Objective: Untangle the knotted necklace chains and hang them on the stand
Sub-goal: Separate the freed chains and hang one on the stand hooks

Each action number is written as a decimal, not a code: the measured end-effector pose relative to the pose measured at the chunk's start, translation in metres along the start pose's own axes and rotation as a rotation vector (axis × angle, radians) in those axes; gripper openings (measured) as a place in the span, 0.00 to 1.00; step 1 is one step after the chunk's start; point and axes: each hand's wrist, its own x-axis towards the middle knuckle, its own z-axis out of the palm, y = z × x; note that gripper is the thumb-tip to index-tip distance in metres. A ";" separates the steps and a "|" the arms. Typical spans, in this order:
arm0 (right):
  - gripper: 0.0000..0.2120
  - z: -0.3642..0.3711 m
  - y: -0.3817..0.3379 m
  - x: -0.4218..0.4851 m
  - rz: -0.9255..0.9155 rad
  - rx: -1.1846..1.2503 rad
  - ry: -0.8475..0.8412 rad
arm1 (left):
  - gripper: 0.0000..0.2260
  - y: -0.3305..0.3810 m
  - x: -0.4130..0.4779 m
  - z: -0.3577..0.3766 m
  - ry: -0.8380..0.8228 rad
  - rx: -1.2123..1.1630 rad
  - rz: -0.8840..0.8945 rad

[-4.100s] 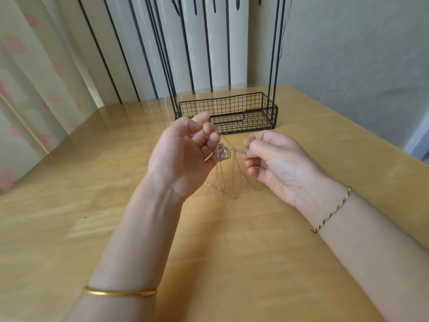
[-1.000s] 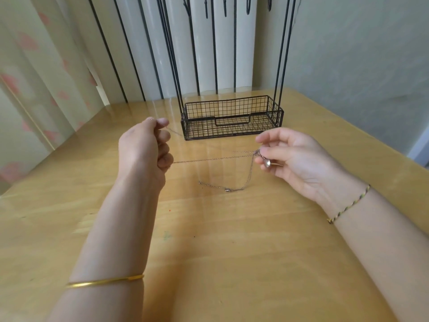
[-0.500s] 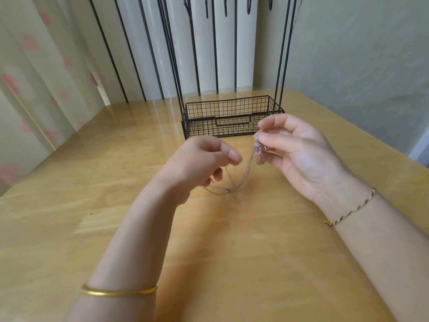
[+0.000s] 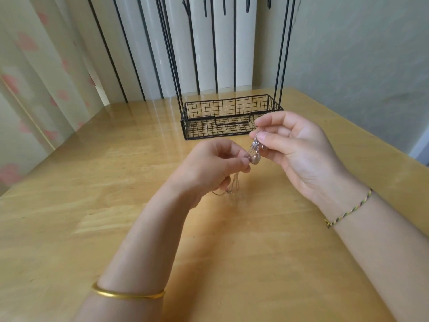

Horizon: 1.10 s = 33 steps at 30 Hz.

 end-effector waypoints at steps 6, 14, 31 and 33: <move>0.14 -0.001 0.003 0.001 0.017 -0.042 0.002 | 0.03 0.001 -0.001 -0.007 0.013 -0.062 -0.018; 0.17 0.001 0.003 0.001 0.080 -0.068 -0.005 | 0.05 0.001 0.000 -0.009 0.006 -0.156 -0.038; 0.11 0.004 0.002 -0.005 0.042 -0.340 -0.086 | 0.07 0.003 0.003 -0.005 0.257 -0.068 0.074; 0.12 0.004 0.001 -0.005 0.027 -0.357 -0.084 | 0.07 0.003 0.004 -0.007 0.296 -0.069 0.090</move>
